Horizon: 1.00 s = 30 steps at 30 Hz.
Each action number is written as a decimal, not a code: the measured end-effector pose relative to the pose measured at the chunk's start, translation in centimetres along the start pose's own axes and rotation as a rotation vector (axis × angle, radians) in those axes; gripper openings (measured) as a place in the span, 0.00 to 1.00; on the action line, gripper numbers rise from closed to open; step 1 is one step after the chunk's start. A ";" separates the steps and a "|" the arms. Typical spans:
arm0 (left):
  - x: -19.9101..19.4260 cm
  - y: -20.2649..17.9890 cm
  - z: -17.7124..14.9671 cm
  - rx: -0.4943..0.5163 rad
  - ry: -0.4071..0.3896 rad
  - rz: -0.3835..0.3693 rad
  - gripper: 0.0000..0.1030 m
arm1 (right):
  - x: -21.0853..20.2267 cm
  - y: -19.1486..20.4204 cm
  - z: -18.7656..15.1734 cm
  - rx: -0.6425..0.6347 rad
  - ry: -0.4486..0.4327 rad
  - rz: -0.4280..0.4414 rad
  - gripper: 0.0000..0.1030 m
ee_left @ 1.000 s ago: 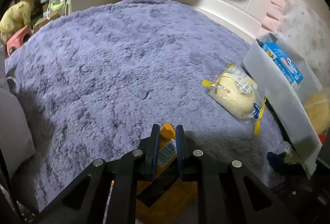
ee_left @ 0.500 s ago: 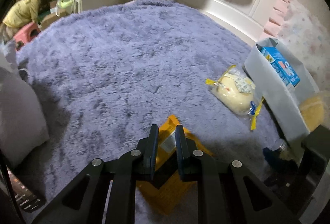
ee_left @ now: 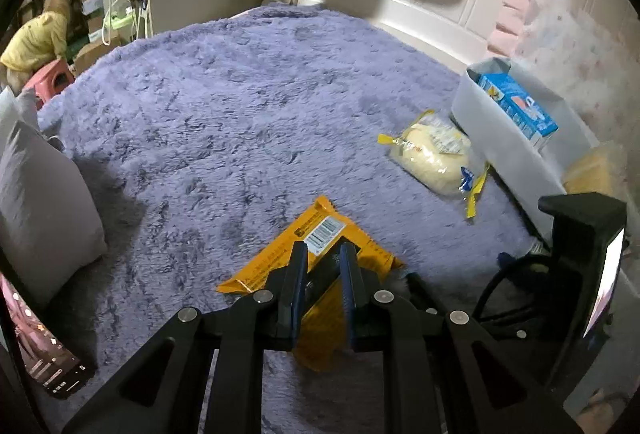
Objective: Organize objects
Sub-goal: 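Reach the right gripper to the round bun bag and close on it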
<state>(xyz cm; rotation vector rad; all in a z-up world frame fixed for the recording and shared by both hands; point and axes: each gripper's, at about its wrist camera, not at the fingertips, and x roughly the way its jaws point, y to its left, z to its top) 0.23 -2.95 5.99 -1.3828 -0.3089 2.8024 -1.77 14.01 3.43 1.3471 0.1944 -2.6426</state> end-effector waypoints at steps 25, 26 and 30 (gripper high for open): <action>1.2 2.4 1.9 -0.151 0.039 -0.092 0.15 | 0.8 -0.3 2.6 0.100 0.202 0.084 0.93; 1.1 2.4 2.0 -0.156 0.034 -0.099 0.16 | 0.6 -0.5 2.8 0.118 0.195 0.084 0.88; 0.9 2.4 2.2 -0.164 0.027 -0.117 0.19 | -0.4 -0.5 3.6 0.158 0.159 0.112 0.79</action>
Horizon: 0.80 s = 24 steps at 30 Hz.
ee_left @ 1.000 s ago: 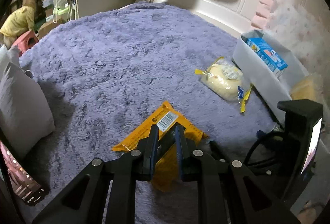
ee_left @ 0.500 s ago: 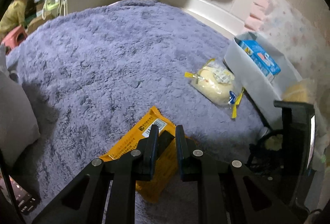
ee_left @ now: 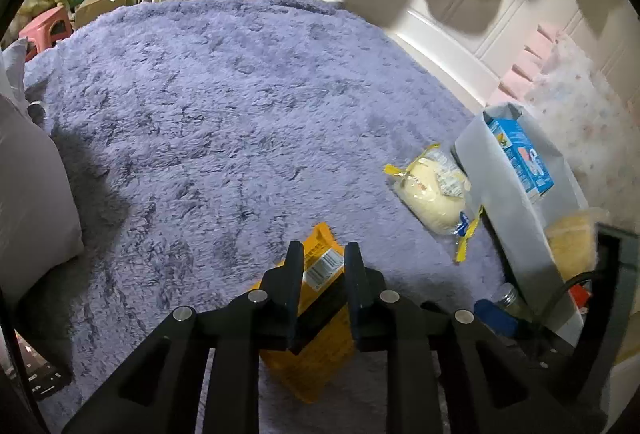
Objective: Organize objects
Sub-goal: 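Reach the right gripper to the round bun bag and close on it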
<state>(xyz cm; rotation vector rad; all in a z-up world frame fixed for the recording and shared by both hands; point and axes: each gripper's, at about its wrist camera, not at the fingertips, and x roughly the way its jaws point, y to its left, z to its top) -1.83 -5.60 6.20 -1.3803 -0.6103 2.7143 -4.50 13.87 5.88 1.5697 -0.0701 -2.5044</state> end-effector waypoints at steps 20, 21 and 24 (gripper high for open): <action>0.9 0.6 0.8 -0.011 0.000 0.036 0.19 | 1.7 -1.3 6.4 0.142 -0.205 0.060 0.79; 0.8 0.5 0.8 -0.008 0.001 0.029 0.19 | 1.8 -2.2 6.1 0.179 -0.204 0.091 0.79; 0.9 0.3 0.7 0.004 0.006 0.031 0.19 | 2.4 -4.6 5.8 0.293 -0.211 0.204 0.80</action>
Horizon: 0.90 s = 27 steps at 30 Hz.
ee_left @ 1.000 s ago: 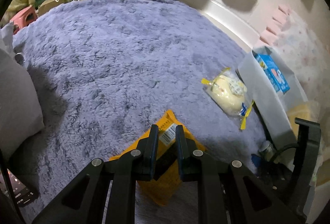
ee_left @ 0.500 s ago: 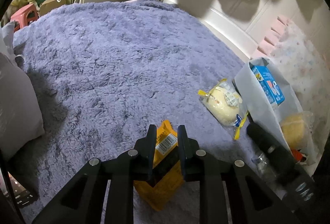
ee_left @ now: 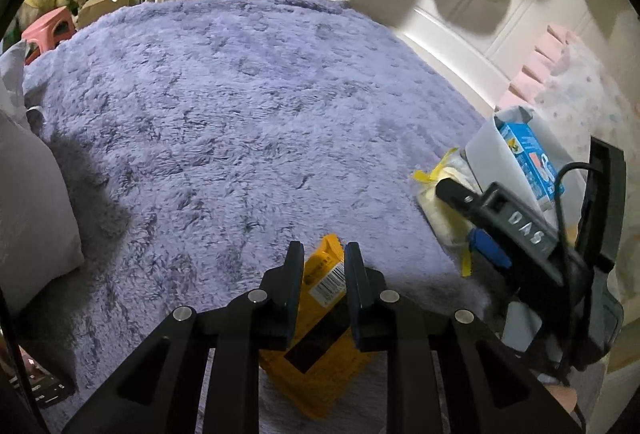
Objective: Organize objects
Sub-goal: 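Reach the right gripper to the round bun bag and close on it, then lift the bun bag into the grey basket and open the right gripper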
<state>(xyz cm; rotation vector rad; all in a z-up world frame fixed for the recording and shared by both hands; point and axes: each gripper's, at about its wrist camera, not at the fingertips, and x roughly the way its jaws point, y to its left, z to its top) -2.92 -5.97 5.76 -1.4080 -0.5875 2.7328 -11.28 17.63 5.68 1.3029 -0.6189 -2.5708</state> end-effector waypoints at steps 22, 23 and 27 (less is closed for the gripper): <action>0.1 -0.7 -0.1 0.030 0.008 -0.001 0.19 | 1.5 2.8 -2.6 -0.362 -0.016 -0.382 0.39; 0.1 -0.7 -0.1 0.031 0.008 -0.002 0.19 | 1.3 2.9 -2.8 -0.381 -0.028 -0.384 0.35; 0.1 -0.7 -0.1 0.033 0.009 -0.004 0.19 | 0.4 2.6 -2.5 -0.359 -0.017 -0.311 0.31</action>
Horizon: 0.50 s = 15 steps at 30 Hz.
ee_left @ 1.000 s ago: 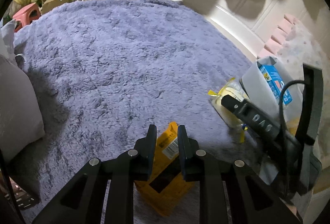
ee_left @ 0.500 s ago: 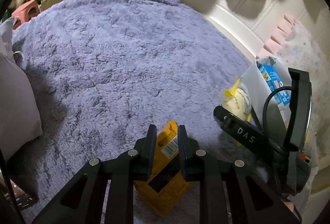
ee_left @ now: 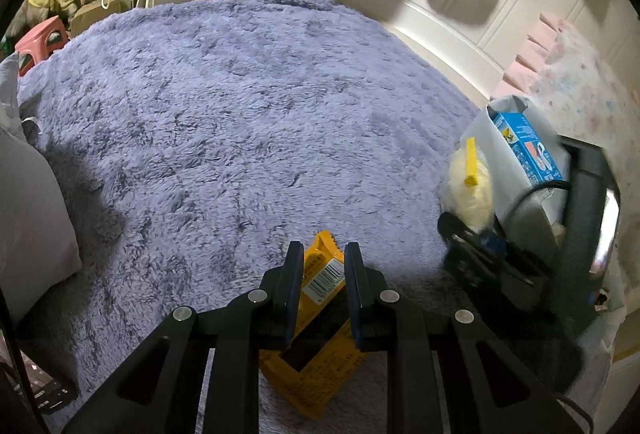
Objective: Organize objects
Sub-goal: 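Lift the bun bag into the grey basket and open the right gripper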
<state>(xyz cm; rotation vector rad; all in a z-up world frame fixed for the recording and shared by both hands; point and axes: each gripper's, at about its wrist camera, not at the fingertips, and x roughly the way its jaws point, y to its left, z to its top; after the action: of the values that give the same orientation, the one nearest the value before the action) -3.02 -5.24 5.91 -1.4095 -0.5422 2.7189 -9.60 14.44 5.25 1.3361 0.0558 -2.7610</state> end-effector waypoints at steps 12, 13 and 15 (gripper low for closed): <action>-0.4 -2.2 -0.5 0.095 -0.013 -0.023 0.19 | -5.9 0.2 -0.1 0.131 0.058 0.378 0.29; -0.5 -2.3 -0.5 0.097 -0.017 -0.029 0.18 | -6.3 0.3 0.0 0.129 0.053 0.387 0.29; -0.7 -2.4 -0.5 0.097 -0.026 -0.041 0.19 | -6.9 0.5 0.3 0.128 0.043 0.398 0.29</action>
<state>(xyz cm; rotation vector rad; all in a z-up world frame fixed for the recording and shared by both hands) -2.57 -2.97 6.94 -1.3271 -0.4288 2.6954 -5.51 14.30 10.82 1.2696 -0.3512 -2.4348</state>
